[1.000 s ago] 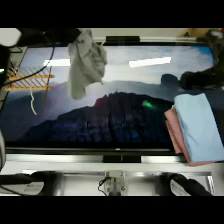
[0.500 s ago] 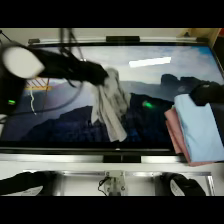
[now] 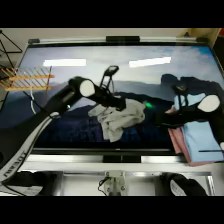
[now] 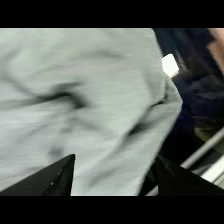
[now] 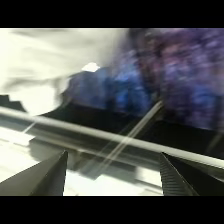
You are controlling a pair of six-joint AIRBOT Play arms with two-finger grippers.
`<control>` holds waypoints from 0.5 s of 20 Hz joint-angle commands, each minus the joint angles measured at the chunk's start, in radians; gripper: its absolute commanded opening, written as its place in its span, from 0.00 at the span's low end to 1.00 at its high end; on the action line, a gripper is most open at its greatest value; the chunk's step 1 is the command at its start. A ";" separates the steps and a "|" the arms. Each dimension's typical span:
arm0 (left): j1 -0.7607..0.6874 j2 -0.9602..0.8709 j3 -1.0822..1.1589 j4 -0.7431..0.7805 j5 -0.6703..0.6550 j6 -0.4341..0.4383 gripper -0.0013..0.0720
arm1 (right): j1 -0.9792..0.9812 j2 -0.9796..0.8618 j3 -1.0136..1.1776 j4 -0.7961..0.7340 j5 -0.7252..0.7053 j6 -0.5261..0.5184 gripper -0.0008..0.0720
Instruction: Fold the shirts.
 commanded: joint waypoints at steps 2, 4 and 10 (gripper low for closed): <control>0.248 0.013 0.090 0.050 -0.281 -0.001 0.85 | 0.108 -0.077 -0.040 0.077 -0.075 -0.026 0.96; 0.335 0.011 0.051 0.050 -0.332 -0.002 0.85 | 0.209 -0.114 -0.040 0.077 -0.126 -0.021 0.96; 0.350 -0.012 -0.248 -0.006 -0.129 0.007 0.84 | 0.377 -0.253 -0.040 0.077 -0.177 -0.006 0.96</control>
